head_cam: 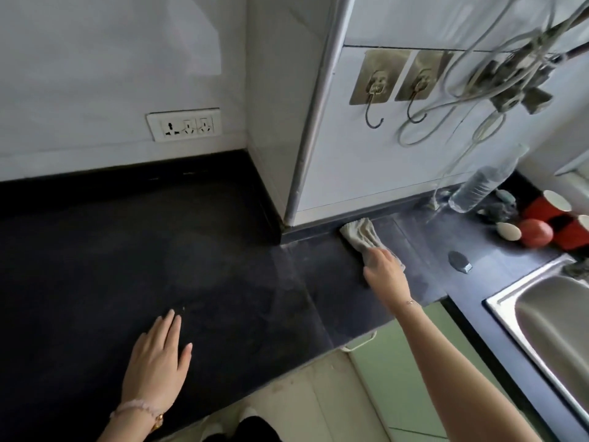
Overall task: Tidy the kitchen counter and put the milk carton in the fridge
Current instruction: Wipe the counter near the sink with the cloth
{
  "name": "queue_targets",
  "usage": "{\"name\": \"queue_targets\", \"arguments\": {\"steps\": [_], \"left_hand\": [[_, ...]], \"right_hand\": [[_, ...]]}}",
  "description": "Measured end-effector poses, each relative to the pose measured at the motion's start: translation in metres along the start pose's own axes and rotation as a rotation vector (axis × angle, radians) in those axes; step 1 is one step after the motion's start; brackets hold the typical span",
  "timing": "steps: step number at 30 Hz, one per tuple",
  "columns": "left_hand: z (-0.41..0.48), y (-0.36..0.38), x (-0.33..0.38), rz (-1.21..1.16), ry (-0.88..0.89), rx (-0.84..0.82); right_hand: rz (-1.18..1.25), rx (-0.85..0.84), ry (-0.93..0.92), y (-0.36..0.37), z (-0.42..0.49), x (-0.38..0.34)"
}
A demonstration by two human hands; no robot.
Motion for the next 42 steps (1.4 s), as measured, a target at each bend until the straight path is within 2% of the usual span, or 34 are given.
{"name": "queue_targets", "arguments": {"steps": [7, 17, 22, 26, 35, 39, 42], "left_hand": [[0.003, -0.008, -0.002, -0.020, 0.018, 0.018], [0.002, -0.019, 0.004, -0.045, -0.027, -0.009], [0.002, -0.020, 0.001, -0.013, -0.008, -0.018], [0.002, -0.021, 0.002, 0.000, 0.031, -0.024], [0.018, -0.035, 0.070, -0.093, 0.480, 0.075], [0.026, -0.025, 0.123, -0.061, 0.669, 0.026], [0.029, -0.016, 0.162, -0.015, 0.748, 0.014]], "right_hand": [[-0.012, -0.036, 0.090, 0.004, 0.029, 0.002], [-0.028, 0.116, 0.195, 0.010, 0.037, 0.006], [0.177, 0.152, 0.293, 0.005, 0.024, 0.009], [0.415, 0.187, 0.284, -0.002, 0.005, 0.014], [0.867, 0.359, 0.212, 0.000, -0.080, 0.032], [0.961, 0.418, 0.224, -0.002, -0.119, 0.059], [1.008, 0.465, 0.230, -0.009, -0.139, 0.085]]}}
Point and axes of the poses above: each hand's wrist, its own z-axis towards the middle knuckle, its own y-axis out of the palm, x = y × z, the point moved 2 cm from there along z, towards the middle knuckle, and after that the axes turned 15 degrees about -x, right-handed, at the moved point
